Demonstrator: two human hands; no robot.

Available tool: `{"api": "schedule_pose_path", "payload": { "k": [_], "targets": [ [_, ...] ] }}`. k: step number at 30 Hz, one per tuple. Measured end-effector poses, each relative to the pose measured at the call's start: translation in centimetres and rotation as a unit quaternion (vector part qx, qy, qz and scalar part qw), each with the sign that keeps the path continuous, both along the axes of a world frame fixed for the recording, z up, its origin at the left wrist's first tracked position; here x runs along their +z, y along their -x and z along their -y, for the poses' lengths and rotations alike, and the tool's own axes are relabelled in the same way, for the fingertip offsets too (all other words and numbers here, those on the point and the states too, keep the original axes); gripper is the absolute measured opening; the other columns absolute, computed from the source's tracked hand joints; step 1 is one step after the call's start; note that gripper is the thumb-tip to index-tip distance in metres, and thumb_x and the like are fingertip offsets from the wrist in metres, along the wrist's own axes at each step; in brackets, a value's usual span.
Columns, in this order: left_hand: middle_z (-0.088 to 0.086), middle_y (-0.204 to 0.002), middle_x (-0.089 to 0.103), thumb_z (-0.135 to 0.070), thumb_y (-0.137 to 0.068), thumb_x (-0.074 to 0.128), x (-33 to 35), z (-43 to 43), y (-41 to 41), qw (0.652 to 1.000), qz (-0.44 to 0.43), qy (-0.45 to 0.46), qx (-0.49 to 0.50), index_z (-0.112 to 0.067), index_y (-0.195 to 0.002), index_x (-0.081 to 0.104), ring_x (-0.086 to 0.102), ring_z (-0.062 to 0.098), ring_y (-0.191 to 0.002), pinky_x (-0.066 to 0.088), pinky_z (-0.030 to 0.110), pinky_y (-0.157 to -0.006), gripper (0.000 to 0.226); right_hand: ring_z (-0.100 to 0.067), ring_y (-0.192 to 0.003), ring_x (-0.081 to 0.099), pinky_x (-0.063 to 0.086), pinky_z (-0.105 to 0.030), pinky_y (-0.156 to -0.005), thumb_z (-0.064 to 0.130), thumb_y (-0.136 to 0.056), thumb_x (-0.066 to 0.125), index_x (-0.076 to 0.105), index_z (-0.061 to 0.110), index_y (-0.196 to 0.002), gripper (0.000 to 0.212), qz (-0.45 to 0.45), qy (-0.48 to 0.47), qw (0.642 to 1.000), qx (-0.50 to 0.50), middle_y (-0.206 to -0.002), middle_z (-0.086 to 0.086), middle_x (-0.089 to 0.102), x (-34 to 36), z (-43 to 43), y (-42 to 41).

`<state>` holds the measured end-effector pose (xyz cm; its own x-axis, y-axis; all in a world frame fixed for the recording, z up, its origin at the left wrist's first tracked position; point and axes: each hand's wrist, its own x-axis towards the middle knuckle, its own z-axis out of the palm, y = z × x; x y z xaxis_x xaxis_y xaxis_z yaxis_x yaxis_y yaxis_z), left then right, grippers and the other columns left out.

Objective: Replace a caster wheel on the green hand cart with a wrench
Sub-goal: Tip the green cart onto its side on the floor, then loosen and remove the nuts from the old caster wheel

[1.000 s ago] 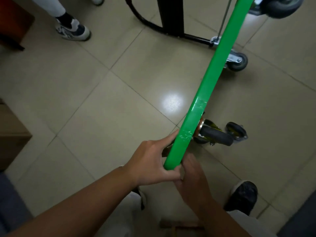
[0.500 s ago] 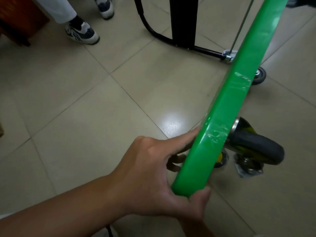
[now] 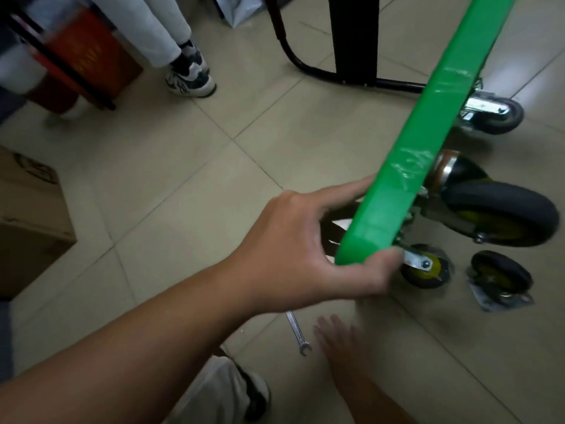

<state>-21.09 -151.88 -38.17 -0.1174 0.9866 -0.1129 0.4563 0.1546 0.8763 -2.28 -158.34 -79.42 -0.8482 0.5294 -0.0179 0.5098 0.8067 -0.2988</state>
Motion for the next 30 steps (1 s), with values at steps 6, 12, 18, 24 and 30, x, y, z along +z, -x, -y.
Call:
{"api": "schedule_pose_path", "payload": {
  "k": [6,12,18,24,30],
  "targets": [
    [-0.003,-0.105,0.075,-0.044,-0.083,0.069,-0.2,0.2,-0.9,0.999,-0.045,-0.018,0.02,-0.023,-0.139,0.062,0.074,0.021,-0.089,0.061,0.044,-0.073,0.06,-0.032,-0.134,0.041,0.033,-0.049,-0.102,0.046,-0.08,0.055,0.042,0.035,-0.132,0.055,0.156,0.178,0.965,0.114,-0.156,-0.002,0.03,3.4,2.8,6.1],
    [-0.007,-0.101,0.073,-0.047,-0.087,0.066,0.1,0.4,-0.8,0.998,-0.068,0.003,0.008,-0.026,-0.141,0.059,0.073,0.023,-0.083,0.06,0.045,-0.072,0.059,-0.033,-0.123,0.054,0.051,-0.056,-0.081,0.037,-0.058,0.088,0.072,0.024,-0.112,0.058,0.237,0.128,0.944,0.189,-0.145,-0.001,0.053,4.7,1.9,6.4],
    [-0.003,-0.1,0.073,-0.051,-0.086,0.064,-0.2,0.1,-0.7,0.994,-0.106,-0.019,0.003,-0.023,-0.139,0.06,0.071,0.028,-0.077,0.059,0.046,-0.068,0.06,-0.021,-0.042,0.053,0.038,-0.025,-0.033,0.01,-0.049,0.065,0.065,0.003,-0.05,0.006,0.149,0.083,0.984,0.04,-0.06,-0.004,0.058,5.9,-1.4,4.0],
    [-0.003,-0.102,0.073,-0.056,-0.085,0.061,-0.1,-0.3,-0.3,0.992,-0.122,-0.019,-0.015,-0.018,-0.141,0.057,0.071,0.029,-0.077,0.059,0.047,-0.065,0.067,-0.03,-0.059,0.059,0.047,-0.039,-0.045,0.0,-0.025,0.092,0.057,0.012,-0.099,0.083,0.18,0.161,0.969,-0.058,-0.074,-0.01,0.057,4.9,-3.3,3.7],
    [-0.006,-0.103,0.075,-0.064,-0.085,0.057,0.4,-0.7,-0.3,0.99,-0.14,-0.002,-0.012,-0.022,-0.139,0.058,0.073,0.019,-0.084,0.06,0.044,-0.065,0.069,-0.02,-0.122,0.058,0.044,-0.03,-0.101,0.019,-0.103,0.04,0.047,0.02,-0.139,0.036,0.258,0.198,0.945,-0.021,-0.137,-0.002,0.058,7.3,-3.8,1.6]
  ]
}}
